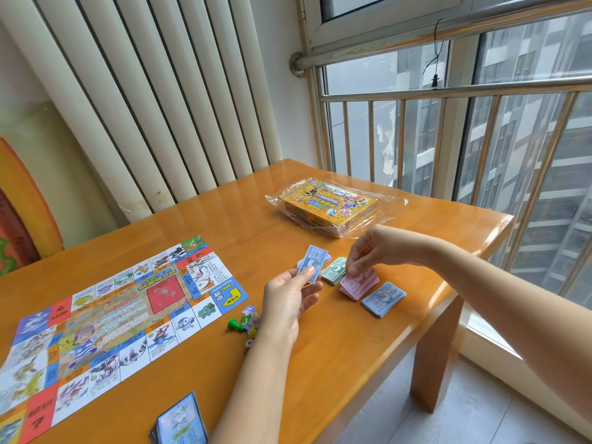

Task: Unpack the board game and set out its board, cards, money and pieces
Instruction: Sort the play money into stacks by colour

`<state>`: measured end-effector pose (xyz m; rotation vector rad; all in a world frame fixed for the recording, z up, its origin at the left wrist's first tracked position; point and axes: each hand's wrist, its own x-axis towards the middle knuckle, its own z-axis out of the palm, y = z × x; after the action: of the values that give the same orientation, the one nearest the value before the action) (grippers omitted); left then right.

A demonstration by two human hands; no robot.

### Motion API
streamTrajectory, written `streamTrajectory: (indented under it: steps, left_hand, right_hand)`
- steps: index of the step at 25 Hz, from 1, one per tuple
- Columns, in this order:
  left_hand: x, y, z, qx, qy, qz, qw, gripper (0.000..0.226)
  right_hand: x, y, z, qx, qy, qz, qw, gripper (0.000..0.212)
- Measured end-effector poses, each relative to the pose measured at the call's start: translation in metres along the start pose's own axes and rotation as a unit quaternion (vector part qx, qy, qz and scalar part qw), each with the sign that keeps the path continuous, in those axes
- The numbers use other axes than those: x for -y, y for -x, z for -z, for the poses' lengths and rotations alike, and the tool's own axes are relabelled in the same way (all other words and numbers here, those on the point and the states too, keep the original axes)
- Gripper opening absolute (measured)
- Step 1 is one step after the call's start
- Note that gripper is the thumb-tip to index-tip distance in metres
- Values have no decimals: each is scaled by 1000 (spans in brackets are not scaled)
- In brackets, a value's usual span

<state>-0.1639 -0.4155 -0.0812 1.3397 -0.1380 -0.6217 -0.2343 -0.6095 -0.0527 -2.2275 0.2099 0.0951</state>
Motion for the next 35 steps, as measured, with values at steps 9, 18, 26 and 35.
streamTrajectory:
  steps: [9,18,26,35]
  left_hand:
    - [3,6,-7,76,-40,-62,994,19]
    - [14,12,-17,85,-211,-153,962,13]
    - [21,9,-13,80,-442,-240,860,32]
    - [24,8,-11,107,-488,-218,839,42]
  right_hand:
    - [4,18,-11,-125,-131,13,983,28]
    - [0,34,-20,-197,-245,101,944,15]
    - [-19,48,-6,-51,-35,31,998,8]
    - [-21,46,-10,-45,22,27,998,11]
